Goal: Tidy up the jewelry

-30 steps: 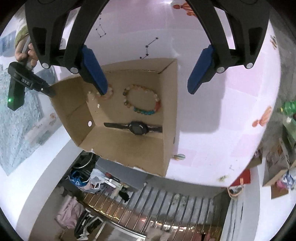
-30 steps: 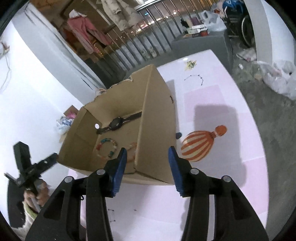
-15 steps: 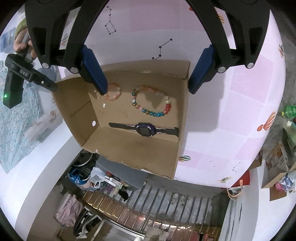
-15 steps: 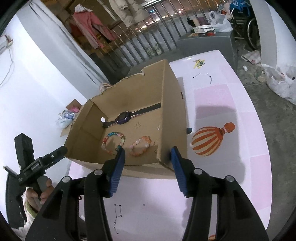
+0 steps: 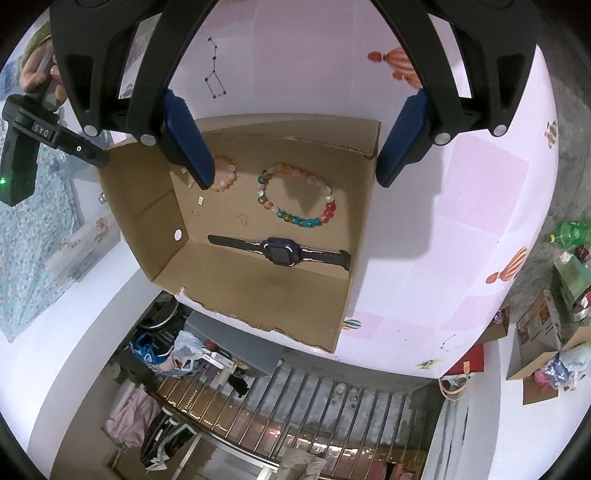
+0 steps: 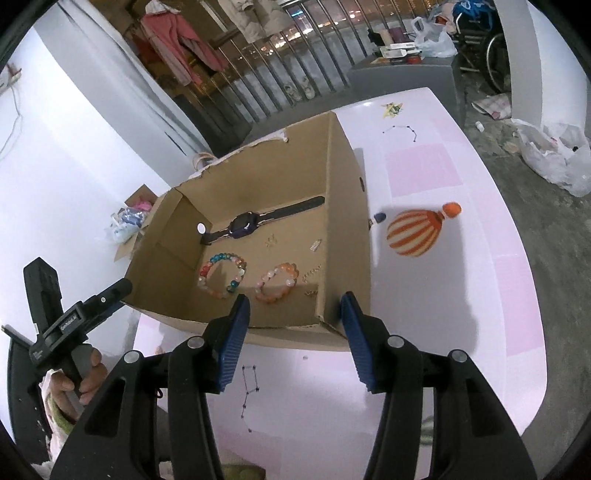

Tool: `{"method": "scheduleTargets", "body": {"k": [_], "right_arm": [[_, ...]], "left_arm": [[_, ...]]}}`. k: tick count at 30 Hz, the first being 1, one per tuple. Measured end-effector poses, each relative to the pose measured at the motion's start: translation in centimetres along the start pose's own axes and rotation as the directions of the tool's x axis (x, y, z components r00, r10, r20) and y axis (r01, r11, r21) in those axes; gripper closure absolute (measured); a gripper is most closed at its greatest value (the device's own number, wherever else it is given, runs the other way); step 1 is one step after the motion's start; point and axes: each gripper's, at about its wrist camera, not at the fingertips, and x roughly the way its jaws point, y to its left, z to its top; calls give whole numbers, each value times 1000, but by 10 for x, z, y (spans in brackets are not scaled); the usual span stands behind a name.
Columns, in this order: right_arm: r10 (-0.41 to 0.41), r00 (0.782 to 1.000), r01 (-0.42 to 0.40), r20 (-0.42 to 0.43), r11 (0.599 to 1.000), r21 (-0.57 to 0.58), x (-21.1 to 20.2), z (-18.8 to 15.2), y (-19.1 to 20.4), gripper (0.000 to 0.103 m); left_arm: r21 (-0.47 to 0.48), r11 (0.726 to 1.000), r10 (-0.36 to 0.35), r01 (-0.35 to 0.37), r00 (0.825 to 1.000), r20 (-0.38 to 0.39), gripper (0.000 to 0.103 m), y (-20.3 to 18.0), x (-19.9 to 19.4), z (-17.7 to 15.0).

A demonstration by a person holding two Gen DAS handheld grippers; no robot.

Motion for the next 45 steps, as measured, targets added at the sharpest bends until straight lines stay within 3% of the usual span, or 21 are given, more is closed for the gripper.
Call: {"method": "scheduleTargets", "body": {"k": [19, 22, 25, 30, 35, 39, 43, 45], "right_arm": [[-12, 1000, 10, 29, 999, 52, -14, -22, 1, 52], [-10, 1000, 9, 27, 998, 55, -15, -23, -1, 52], [-26, 998, 24, 54, 999, 38, -23, -27, 0, 51], [-81, 987, 84, 141, 996, -16, -49, -39, 0, 36], [-169, 959, 190, 229, 979, -73, -72, -51, 10, 25], [-230, 914, 293, 333, 945, -149, -89, -65, 34, 10], [-242, 884, 347, 400, 913, -215, -96, -76, 58, 6], [-232, 882, 347, 409, 909, -232, -99, -78, 67, 6]], "left_arm": [[52, 998, 20, -20, 1000, 17, 19, 6, -5, -7], [44, 999, 4, -7, 998, 60, 19, 8, -13, -9], [61, 997, 41, -50, 990, 138, 18, 6, -26, -12], [103, 990, 73, -97, 974, 216, 17, 3, -51, -25], [130, 976, 134, -173, 954, 267, 12, -4, -73, -40], [126, 970, 167, -206, 948, 270, 10, -12, -84, -50], [138, 960, 199, -245, 939, 282, 8, -23, -91, -60], [160, 948, 224, -276, 934, 279, 8, -28, -93, -63]]}}
